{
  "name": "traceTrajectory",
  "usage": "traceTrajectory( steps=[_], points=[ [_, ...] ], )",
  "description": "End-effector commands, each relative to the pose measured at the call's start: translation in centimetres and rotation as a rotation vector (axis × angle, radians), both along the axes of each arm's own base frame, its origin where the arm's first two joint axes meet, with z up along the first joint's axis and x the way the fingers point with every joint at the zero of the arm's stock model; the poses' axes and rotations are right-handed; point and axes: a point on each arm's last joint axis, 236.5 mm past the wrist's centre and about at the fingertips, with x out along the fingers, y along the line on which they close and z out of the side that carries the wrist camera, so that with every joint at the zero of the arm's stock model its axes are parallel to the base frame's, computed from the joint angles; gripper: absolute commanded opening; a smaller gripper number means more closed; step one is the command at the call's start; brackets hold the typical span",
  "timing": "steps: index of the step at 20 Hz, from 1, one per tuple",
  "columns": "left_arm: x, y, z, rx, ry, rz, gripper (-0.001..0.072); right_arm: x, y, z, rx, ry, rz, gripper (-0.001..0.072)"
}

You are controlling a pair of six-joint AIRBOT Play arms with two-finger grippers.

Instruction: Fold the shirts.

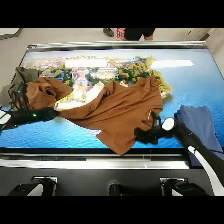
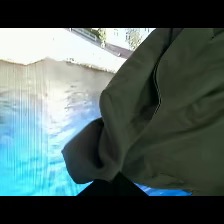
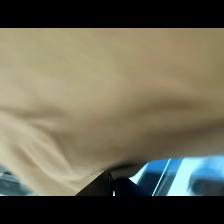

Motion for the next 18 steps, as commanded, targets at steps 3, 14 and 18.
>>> traceTrajectory(
  steps=[3,14,18],
  points=[
    [3.3,3.1,15.7,0.117,-0.389,0.034,0.0027,11.8,-11.3,22.3,-0.568,-0.699,0.086,0.0035],
    [-14.6,3.4,50.0,0.220,-1.209,0.255,0.0027,-3.0,-18.5,59.8,-0.547,-1.511,-0.390,0.0035],
    [-13.1,4.4,47.4,0.261,-1.102,0.261,0.0027,-1.3,-18.4,57.5,-0.539,-1.410,-0.394,0.0034]
  ],
)
